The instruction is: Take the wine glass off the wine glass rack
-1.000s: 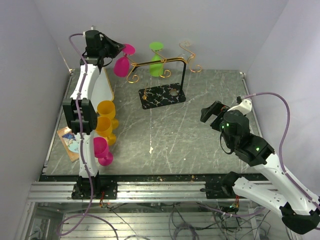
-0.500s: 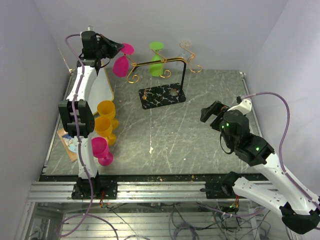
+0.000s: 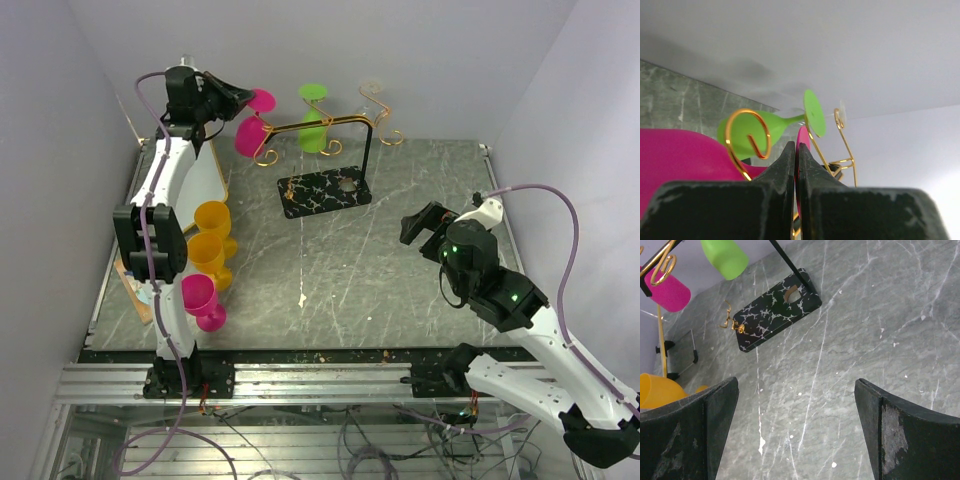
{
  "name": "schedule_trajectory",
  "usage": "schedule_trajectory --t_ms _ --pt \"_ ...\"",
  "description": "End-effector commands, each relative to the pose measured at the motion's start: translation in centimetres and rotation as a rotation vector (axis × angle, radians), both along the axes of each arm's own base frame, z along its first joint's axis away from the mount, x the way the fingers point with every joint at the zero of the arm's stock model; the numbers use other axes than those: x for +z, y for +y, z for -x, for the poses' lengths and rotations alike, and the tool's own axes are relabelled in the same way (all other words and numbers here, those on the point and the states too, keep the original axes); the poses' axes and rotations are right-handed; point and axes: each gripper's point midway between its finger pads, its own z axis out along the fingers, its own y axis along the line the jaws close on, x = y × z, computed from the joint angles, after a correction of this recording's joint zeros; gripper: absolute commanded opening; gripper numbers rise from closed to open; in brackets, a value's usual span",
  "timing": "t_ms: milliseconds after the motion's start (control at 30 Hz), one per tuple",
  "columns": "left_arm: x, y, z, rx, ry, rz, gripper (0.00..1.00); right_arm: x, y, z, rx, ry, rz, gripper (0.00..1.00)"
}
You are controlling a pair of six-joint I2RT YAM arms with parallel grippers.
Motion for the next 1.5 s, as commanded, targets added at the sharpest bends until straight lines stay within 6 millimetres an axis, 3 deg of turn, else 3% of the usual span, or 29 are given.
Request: schedule_trajectory --t_ms 0,333,667,733,833,1067,1267,1333,1467 --pt "3.8 -2.1 1.5 -0.055 -0.096 0.037 0.07 1.6 -0.3 0.0 -0.016 -0.039 -0.036 1.00" --pt "5.1 -5.0 0.0 -0.087 -0.129 0.101 0.07 2.0 -1.0 0.5 -0.030 -0.054 -0.045 1.00" --pt "7.0 -5.5 -2.0 -0.111 -0.207 0.262 0.07 2.3 -1.3 0.6 -0.034 -0.063 -0.043 1.00" --pt "7.2 -5.5 -2.4 -0.114 -0.216 0.277 0.07 3.5 -1.4 0.7 -0.036 -0.083 -0.059 1.00" --pt "7.9 -5.2 -2.8 -0.107 -0.250 0.276 0.07 3.6 -1.4 0.7 -0.037 -0.081 -0.059 1.00" --pt "8.7 -1.3 -3.8 -0.037 -0.304 0.287 0.07 3.3 -1.5 1.0 -0.037 -0.077 -0.076 1.00" --pt "10.6 1.9 -3.4 0.008 -0.354 0.250 0.07 3.4 -1.3 0.9 -0.033 -0.076 -0.073 1.00" --pt "11.5 4.2 -3.4 0.044 -0.373 0.223 0.07 3.3 -1.2 0.9 -0.030 -0.074 -0.073 1.00" --pt "12.8 6.8 -2.5 0.084 -0.390 0.183 0.07 3.2 -1.0 0.8 -0.022 -0.075 -0.080 1.00"
